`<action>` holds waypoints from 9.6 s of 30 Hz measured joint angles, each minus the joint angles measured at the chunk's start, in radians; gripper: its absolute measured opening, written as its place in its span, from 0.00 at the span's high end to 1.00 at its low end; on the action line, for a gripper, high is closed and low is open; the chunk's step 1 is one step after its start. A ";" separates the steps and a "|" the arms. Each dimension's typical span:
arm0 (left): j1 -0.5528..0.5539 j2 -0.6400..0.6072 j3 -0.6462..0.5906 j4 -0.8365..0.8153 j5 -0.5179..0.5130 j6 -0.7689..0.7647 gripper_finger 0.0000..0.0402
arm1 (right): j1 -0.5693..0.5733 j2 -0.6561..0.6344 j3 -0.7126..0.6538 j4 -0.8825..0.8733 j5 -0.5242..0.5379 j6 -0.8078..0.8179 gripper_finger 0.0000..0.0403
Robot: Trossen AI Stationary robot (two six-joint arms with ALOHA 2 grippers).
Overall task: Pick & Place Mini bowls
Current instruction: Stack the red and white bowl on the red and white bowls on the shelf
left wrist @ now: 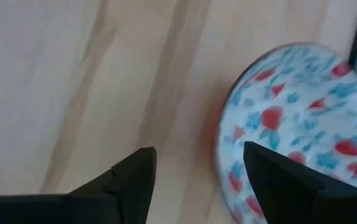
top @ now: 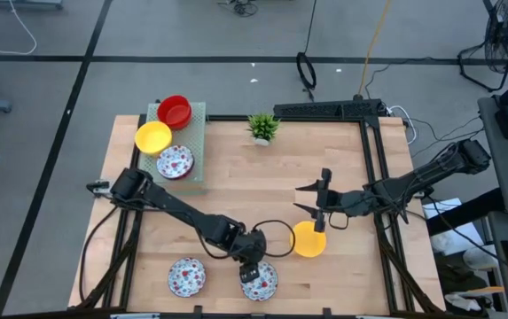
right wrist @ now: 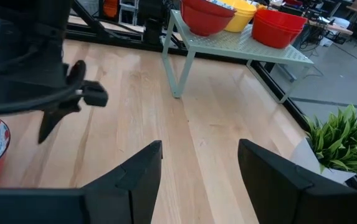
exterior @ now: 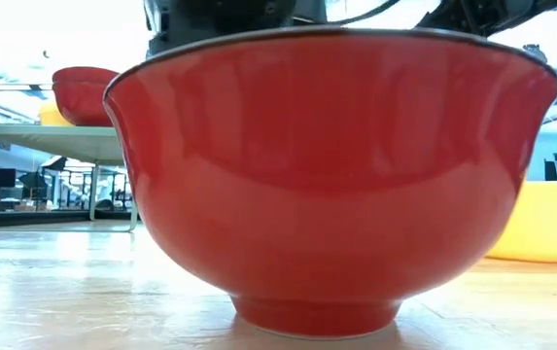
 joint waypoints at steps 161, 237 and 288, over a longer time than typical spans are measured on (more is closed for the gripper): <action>0.831 -0.988 -0.136 -1.043 -0.210 -0.140 0.56 | 0.000 0.001 -0.010 -0.173 0.000 0.122 0.51; -0.316 -0.154 -0.135 -0.374 0.004 -1.153 0.56 | 0.000 0.000 -0.010 -0.165 0.000 0.114 0.51; -0.262 -0.176 -0.098 -0.338 -0.023 -1.049 0.93 | 0.000 0.001 -0.010 -0.170 0.000 0.102 0.51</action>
